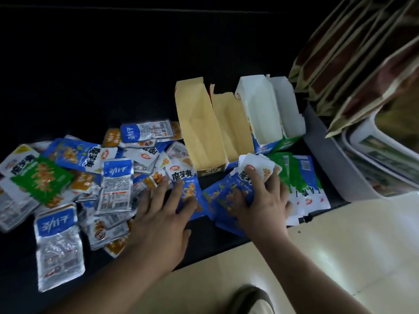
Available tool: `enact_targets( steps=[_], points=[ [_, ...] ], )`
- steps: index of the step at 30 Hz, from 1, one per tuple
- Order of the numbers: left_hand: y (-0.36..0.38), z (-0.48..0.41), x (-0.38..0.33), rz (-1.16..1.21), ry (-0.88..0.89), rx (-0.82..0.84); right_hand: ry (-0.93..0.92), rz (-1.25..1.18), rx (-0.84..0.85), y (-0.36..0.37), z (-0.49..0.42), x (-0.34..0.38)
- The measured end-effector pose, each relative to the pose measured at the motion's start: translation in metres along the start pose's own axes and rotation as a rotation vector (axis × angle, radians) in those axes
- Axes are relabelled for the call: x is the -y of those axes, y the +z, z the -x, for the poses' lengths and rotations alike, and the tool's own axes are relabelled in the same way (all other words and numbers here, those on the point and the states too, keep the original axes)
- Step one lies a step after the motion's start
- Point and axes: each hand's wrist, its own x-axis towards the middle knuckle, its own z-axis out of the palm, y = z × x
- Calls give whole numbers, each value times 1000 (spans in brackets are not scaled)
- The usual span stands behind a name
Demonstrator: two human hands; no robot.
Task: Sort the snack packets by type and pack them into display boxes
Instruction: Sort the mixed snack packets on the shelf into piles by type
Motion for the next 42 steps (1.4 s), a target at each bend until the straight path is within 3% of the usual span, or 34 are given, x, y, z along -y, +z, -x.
enact_targets(
  steps=[2, 6, 10, 18, 23, 29, 35, 38, 42],
  points=[
    [5, 2, 2, -46, 31, 11, -28, 88, -43, -1, 0, -3],
    [18, 5, 6, -42, 56, -2, -293, 210, -190, -1, 5, -7],
    [23, 18, 14, 6, 48, -9, -471, 114, -114, 10, 13, -13],
    [17, 42, 30, 93, 10, -76, -541, 286, -160, 14, 25, -3],
    [6, 43, 27, 51, -3, -129, -655, 188, -36, 31, 32, 18],
    [8, 63, 30, 176, -5, -164, -689, 26, -38, 30, 35, 29],
    [6, 98, 36, 307, -66, -306, -640, -283, 199, 40, 58, 80],
    [3, 125, 60, 345, -209, -363, -706, -306, 301, 49, 69, 104],
    [12, 151, 98, 403, -625, -359, -788, -302, 326, 71, 80, 131]
  ],
)
